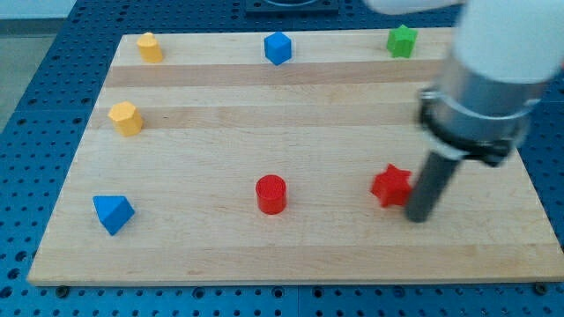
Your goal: Push the red star into the red circle
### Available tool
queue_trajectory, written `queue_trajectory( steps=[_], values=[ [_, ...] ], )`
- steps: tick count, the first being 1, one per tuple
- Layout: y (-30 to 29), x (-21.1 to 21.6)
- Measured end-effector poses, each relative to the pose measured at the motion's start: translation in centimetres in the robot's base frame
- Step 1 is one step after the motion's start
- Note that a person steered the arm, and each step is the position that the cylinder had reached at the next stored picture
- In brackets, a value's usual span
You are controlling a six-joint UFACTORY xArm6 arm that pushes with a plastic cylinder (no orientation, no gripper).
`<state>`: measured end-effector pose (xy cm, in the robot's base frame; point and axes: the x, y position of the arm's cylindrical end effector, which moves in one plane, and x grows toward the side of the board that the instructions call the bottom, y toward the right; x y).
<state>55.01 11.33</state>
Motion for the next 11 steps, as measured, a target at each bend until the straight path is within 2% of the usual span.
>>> queue_trajectory(
  steps=[1, 3, 5, 7, 8, 9, 10, 11],
  values=[
    [-4.2, -0.3],
    [5.2, -0.5],
    [3.1, -5.8],
    [-4.1, -4.5],
    [-2.1, -5.1],
    [2.3, -3.6],
    [0.8, -1.1],
    [-3.9, -1.1]
  ],
)
